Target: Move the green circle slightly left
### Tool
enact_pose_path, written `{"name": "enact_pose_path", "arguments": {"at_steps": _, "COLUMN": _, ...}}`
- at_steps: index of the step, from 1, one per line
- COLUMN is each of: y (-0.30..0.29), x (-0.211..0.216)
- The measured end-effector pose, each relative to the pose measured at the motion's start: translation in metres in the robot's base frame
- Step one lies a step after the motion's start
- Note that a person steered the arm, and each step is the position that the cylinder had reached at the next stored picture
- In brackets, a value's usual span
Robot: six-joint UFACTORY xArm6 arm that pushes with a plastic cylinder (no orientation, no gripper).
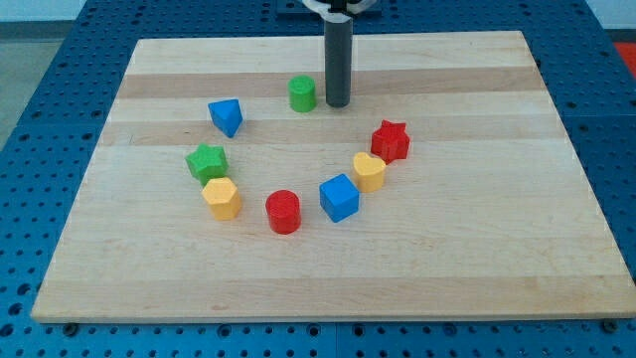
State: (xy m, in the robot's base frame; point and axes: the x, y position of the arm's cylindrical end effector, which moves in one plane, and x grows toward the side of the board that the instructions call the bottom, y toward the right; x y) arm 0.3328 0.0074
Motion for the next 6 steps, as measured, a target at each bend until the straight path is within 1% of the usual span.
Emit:
{"name": "enact_pose_path", "arguments": {"at_steps": 2, "y": -0.012, "x": -0.005}}
{"name": "enact_pose_path", "arguments": {"at_steps": 4, "y": -0.046, "x": -0.008}}
{"name": "enact_pose_path", "arguments": {"at_steps": 6, "y": -0.047, "x": -0.008}}
